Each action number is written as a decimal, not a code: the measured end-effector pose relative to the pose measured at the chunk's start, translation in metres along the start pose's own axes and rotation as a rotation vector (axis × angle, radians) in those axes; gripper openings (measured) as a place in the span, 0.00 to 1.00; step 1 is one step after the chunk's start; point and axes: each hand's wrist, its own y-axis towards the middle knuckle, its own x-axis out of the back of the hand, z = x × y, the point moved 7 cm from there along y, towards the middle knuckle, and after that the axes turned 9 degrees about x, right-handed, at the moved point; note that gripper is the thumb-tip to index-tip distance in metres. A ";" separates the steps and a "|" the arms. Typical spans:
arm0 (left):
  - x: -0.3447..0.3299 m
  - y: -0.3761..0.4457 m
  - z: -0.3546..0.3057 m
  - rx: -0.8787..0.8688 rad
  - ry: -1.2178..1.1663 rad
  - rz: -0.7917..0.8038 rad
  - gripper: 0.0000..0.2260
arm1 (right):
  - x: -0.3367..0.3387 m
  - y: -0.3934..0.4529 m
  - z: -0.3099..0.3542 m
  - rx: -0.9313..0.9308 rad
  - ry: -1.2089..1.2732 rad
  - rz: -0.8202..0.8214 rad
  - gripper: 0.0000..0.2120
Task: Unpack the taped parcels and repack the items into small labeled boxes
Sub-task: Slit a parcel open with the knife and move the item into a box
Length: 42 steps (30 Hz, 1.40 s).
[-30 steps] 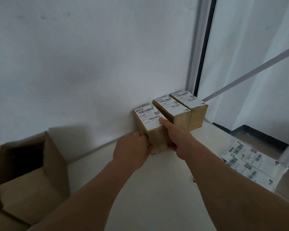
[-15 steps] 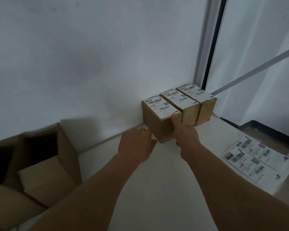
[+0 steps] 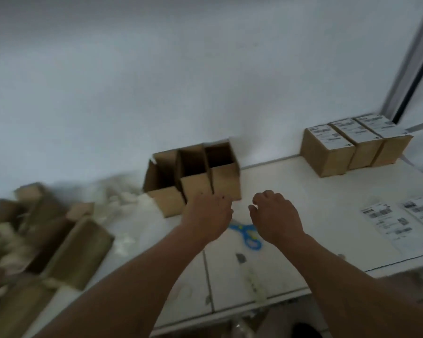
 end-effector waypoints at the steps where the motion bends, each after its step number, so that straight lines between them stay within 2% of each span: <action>1: 0.005 -0.021 0.020 0.030 0.017 -0.005 0.15 | 0.003 -0.005 0.024 0.048 -0.015 0.005 0.14; 11: 0.033 -0.197 0.188 0.310 0.079 -0.001 0.14 | 0.019 -0.048 0.245 0.373 -0.031 0.067 0.15; 17: 0.029 -0.272 0.270 0.468 0.056 0.092 0.08 | 0.022 -0.052 0.356 0.505 0.056 0.056 0.14; 21: 0.019 -0.308 0.328 0.578 0.016 0.072 0.11 | 0.025 -0.045 0.425 0.564 0.115 0.064 0.13; 26: -0.002 -0.350 0.390 0.711 -0.006 0.069 0.12 | 0.015 -0.031 0.513 0.561 0.323 0.106 0.11; 32: -0.054 -0.413 0.479 1.088 -0.207 0.072 0.13 | -0.021 -0.012 0.617 0.453 0.639 0.291 0.13; 35: -0.091 -0.438 0.511 1.260 -0.398 0.094 0.16 | -0.046 -0.004 0.660 0.401 0.741 0.403 0.15; 39: -0.136 -0.457 0.532 1.426 -0.663 0.018 0.26 | -0.088 -0.003 0.699 0.324 0.850 0.580 0.18; 42: -0.164 -0.453 0.536 1.487 -0.847 -0.039 0.29 | -0.119 -0.005 0.709 0.146 0.969 0.681 0.17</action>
